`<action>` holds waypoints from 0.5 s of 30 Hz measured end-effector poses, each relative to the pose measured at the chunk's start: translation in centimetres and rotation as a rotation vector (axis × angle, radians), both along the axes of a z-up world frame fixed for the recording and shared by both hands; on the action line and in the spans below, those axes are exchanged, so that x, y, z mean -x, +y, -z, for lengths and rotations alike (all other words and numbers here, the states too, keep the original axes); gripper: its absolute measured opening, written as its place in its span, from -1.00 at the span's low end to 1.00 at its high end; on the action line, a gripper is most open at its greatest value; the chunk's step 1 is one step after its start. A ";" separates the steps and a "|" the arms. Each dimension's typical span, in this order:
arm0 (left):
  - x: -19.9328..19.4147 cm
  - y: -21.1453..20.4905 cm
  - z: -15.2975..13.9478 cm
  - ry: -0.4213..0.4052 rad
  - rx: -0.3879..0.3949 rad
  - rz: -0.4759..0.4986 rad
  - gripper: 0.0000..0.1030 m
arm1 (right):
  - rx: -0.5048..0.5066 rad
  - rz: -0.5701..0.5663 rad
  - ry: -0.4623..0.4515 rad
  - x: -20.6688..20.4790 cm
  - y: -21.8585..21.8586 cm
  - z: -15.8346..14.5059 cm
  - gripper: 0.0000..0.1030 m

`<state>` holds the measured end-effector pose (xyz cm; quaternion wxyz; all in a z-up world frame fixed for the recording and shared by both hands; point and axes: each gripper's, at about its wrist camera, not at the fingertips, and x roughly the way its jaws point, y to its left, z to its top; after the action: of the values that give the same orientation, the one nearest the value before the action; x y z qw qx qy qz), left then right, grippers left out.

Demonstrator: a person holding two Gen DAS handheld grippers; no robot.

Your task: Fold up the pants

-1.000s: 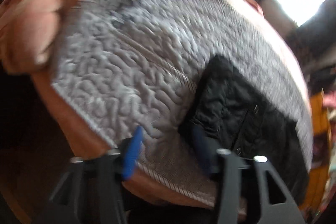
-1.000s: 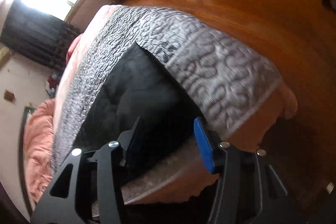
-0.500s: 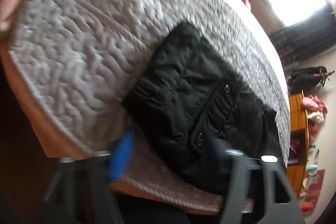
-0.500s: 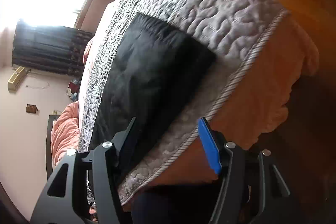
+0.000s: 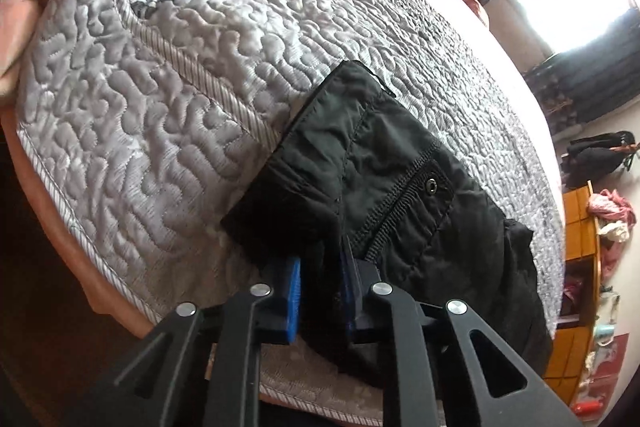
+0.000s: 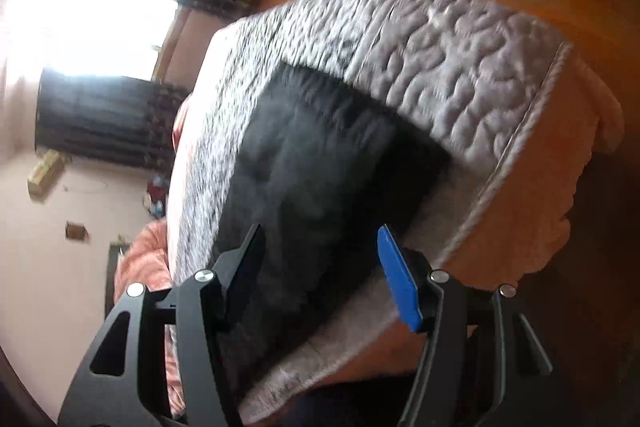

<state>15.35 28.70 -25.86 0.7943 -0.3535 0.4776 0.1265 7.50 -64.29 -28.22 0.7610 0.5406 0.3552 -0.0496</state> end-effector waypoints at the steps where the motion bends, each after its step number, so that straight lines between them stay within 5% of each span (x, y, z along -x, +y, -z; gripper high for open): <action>1: -0.1 0.0 0.0 0.002 -0.005 0.002 -0.68 | -0.005 0.014 -0.001 -0.1 -0.3 0.1 0.14; 9: 0.0 0.0 0.2 -0.010 -0.005 -0.027 -0.68 | -0.016 0.015 0.070 -3.1 -0.8 1.9 0.10; 10: 0.0 0.0 0.2 -0.009 -0.006 -0.031 -0.68 | -0.016 0.015 0.077 -3.5 -0.8 2.1 0.02; 12: 0.0 0.0 0.1 -0.007 -0.007 -0.041 -0.68 | -0.015 0.006 0.078 -4.2 -0.5 2.3 -0.81; 15: 0.0 0.0 -0.2 -0.010 -0.007 -0.048 -0.69 | 0.020 0.011 0.044 -3.5 -0.2 1.2 -0.89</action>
<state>15.30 28.66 -25.62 0.7948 -0.3627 0.4644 0.1453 11.03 -64.52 -29.45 0.7581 0.5335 0.3686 -0.0693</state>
